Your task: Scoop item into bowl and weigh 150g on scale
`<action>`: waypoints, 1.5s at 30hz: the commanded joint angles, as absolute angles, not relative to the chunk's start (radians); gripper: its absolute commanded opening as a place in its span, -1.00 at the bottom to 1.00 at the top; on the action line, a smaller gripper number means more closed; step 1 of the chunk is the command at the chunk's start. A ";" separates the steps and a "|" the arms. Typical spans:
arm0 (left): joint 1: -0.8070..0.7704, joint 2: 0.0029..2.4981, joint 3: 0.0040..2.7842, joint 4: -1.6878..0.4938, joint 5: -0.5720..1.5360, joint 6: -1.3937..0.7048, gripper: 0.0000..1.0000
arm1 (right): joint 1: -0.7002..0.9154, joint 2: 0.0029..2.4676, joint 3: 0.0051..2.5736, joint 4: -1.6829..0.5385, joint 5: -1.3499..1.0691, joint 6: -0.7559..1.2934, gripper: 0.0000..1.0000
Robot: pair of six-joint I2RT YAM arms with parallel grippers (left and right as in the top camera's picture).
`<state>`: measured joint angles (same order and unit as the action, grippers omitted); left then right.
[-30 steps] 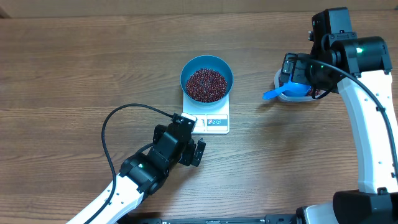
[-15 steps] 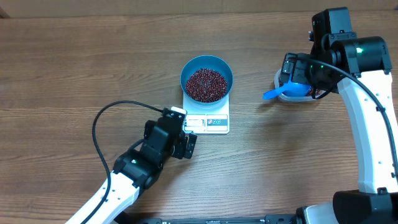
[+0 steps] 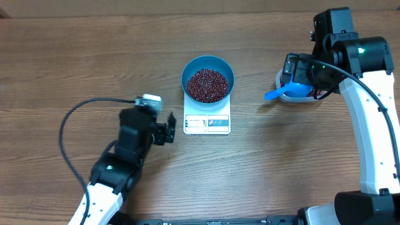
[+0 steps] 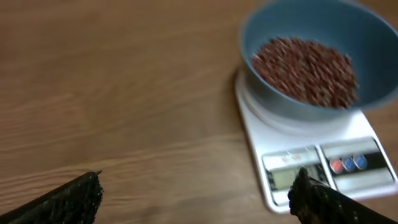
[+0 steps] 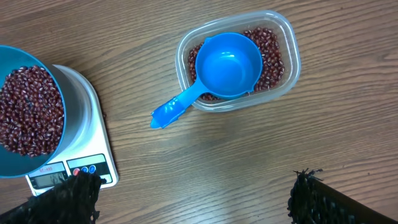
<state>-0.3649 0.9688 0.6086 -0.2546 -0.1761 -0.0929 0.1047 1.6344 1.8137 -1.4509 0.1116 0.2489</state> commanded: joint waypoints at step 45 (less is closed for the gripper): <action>0.080 0.107 0.005 -0.019 0.056 -0.070 0.99 | 0.100 1.618 1.839 -1.446 0.118 0.234 1.00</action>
<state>0.0746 0.1410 0.0090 0.0097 0.0357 -0.0532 0.1043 1.6344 1.8137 -1.4506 0.1120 0.2462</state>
